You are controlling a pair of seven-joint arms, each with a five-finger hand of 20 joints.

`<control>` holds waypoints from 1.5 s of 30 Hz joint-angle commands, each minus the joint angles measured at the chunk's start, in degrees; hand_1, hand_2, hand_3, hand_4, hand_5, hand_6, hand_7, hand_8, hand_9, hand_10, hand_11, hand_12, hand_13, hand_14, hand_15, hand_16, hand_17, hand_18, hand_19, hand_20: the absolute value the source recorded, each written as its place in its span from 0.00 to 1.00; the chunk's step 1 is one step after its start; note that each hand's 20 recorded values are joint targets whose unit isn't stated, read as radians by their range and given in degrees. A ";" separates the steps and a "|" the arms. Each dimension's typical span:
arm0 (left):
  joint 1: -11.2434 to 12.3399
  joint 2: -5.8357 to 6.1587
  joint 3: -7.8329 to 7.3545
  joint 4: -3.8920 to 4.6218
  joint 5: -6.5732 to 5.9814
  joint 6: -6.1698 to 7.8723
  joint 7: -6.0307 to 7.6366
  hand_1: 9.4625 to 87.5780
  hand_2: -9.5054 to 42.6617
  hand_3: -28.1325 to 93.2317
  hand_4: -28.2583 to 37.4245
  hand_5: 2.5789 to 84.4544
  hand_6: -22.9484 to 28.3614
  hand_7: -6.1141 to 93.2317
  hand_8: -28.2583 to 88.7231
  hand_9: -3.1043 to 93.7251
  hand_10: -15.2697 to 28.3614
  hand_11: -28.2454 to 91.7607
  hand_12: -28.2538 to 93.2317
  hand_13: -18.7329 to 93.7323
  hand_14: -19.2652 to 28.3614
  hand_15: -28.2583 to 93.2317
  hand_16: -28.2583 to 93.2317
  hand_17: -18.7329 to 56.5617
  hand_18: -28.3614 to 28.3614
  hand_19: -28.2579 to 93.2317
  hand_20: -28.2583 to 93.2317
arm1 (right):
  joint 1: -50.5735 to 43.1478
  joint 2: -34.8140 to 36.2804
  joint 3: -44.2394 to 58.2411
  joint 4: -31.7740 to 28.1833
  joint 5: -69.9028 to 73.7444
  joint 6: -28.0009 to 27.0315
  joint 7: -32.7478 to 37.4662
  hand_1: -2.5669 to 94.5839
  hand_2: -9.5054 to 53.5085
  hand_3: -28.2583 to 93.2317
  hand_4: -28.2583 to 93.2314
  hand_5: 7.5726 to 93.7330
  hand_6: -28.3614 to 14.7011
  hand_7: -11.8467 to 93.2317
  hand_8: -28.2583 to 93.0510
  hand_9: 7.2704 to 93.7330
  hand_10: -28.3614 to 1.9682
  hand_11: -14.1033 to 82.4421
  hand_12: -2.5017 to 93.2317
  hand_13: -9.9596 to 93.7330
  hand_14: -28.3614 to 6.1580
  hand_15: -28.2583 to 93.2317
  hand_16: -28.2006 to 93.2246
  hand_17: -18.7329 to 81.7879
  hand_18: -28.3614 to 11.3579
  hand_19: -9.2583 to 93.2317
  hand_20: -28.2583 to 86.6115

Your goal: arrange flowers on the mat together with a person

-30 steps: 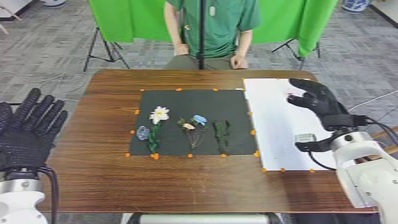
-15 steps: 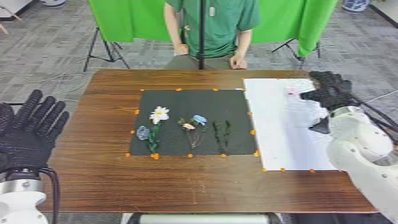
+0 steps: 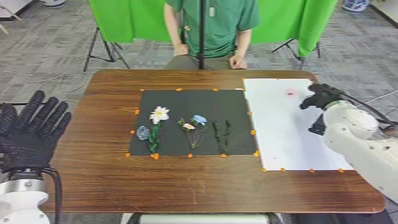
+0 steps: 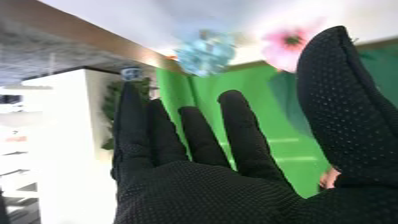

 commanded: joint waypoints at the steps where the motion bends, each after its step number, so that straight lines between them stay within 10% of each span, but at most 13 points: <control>1: 0.80 0.08 0.53 0.49 0.40 0.16 -0.84 0.15 0.52 0.80 0.00 0.48 0.59 0.16 0.17 0.40 0.67 0.38 0.31 0.39 0.70 0.44 0.19 0.18 0.74 0.48 0.33 | 2.87 -0.17 -3.23 2.87 1.65 -2.51 1.03 0.40 0.00 0.88 0.01 0.25 0.56 0.23 0.16 0.21 0.43 0.17 0.18 0.30 0.38 0.37 0.39 0.27 0.31 0.56 0.32; 12: -0.32 0.09 1.41 0.77 0.26 -0.04 -0.57 0.15 0.51 0.81 0.00 0.48 0.59 0.16 0.17 0.40 0.67 0.38 0.31 0.39 0.70 0.45 0.19 0.17 0.74 0.48 0.33 | 1.39 -0.95 -5.35 2.99 -0.86 3.22 1.59 0.52 0.01 0.85 0.00 0.49 0.70 0.43 0.08 0.52 0.59 0.49 0.27 0.50 0.53 0.68 0.41 0.35 0.28 0.74 0.43; 17: -0.02 -0.14 1.33 0.69 0.15 0.06 -0.41 0.15 0.50 0.82 0.00 0.48 0.59 0.16 0.17 0.40 0.67 0.38 0.31 0.39 0.71 0.45 0.19 0.17 0.74 0.48 0.33 | -0.99 -0.79 -3.73 1.33 -2.65 6.64 1.45 0.59 0.05 0.77 0.00 0.51 0.70 0.62 0.18 0.61 0.71 0.44 0.52 0.54 0.60 0.71 0.52 0.38 0.28 0.76 0.50; 30: -0.16 -0.08 1.08 0.79 0.19 -0.08 -0.61 0.15 0.50 0.82 0.00 0.48 0.59 0.16 0.17 0.40 0.67 0.38 0.31 0.39 0.71 0.45 0.19 0.17 0.74 0.48 0.33 | -0.80 -0.89 -5.04 -19.03 -10.99 7.34 -8.19 0.58 0.08 0.79 0.00 0.56 0.70 0.60 0.19 0.65 0.68 0.43 0.53 0.57 0.59 0.70 0.56 0.39 0.27 0.75 0.51; 45: -0.40 0.31 1.75 1.42 -0.31 0.39 -1.59 0.15 0.50 0.81 0.00 0.48 0.59 0.17 0.17 0.40 0.67 0.38 0.31 0.39 0.71 0.45 0.19 0.17 0.74 0.48 0.33 | 4.76 -8.91 -17.98 -15.08 -12.33 3.40 -8.88 0.58 0.06 0.80 0.00 0.54 0.69 0.58 0.19 0.64 0.68 0.41 0.52 0.56 0.58 0.70 0.55 0.39 0.27 0.75 0.51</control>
